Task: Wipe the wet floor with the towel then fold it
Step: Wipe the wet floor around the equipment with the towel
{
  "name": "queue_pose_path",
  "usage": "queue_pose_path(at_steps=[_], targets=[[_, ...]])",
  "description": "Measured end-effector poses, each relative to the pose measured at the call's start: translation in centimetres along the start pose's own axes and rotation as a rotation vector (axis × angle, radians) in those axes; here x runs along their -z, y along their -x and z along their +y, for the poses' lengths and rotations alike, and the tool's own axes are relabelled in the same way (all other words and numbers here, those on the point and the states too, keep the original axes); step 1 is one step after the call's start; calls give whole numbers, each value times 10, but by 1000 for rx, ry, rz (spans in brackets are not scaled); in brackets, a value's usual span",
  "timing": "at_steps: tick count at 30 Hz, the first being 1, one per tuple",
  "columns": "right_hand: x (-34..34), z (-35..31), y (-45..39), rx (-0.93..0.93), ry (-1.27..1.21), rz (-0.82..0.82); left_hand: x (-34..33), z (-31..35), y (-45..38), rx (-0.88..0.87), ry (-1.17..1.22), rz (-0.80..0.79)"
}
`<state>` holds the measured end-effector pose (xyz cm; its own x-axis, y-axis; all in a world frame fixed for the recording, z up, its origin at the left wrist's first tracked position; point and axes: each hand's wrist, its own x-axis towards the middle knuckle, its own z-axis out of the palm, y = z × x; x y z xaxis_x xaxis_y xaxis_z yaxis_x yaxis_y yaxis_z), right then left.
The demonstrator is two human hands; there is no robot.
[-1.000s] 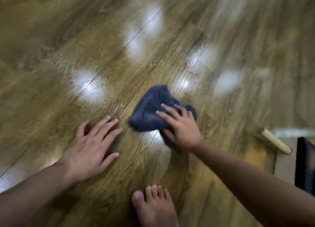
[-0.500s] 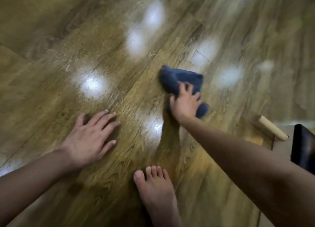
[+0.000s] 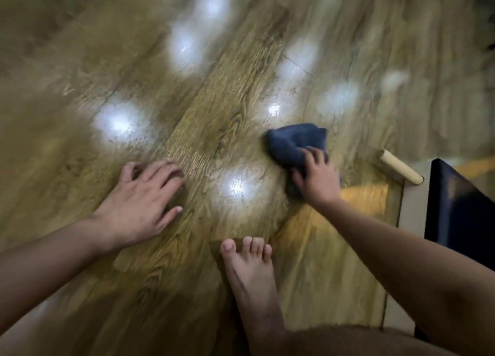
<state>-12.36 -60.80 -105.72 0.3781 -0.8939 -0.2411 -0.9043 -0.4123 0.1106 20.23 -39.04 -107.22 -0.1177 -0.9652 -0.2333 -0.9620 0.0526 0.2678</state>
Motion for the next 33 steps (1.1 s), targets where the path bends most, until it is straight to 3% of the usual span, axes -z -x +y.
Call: queue_pose_path(at_steps=[4, 5, 7, 10, 13, 15, 18, 21, 24, 29, 33], targets=[[15, -6, -45, -574, -249, -38, -12, -16, 35, 109, 40, -25], [17, -20, -53, -647, -288, -58, -16, -17, 41, 116, 52, -14], [16, -61, -56, -621, -290, -36, -22, -16, 50, 130, 94, 29], [15, -130, -28, -304, -191, 45, -23, -16, 46, 203, 277, 159], [4, -185, 22, 149, -135, 42, -13, -23, 36, 326, 486, 347], [-5, -212, 53, 474, -106, 11, -7, -33, 33, 411, 492, 454], [-11, -222, 67, 869, 32, 1, -3, -48, 36, 494, 368, 457], [-3, -211, 34, 1000, 101, 57, -5, -57, 47, 575, 257, 358], [10, -208, -10, 881, 130, 88, -14, -66, 66, 658, 177, 274], [36, -222, -98, 354, -30, 98, -34, -84, 101, 737, -1, 38], [44, -267, -108, 155, -87, 78, -37, -91, 117, 787, 68, 84]])
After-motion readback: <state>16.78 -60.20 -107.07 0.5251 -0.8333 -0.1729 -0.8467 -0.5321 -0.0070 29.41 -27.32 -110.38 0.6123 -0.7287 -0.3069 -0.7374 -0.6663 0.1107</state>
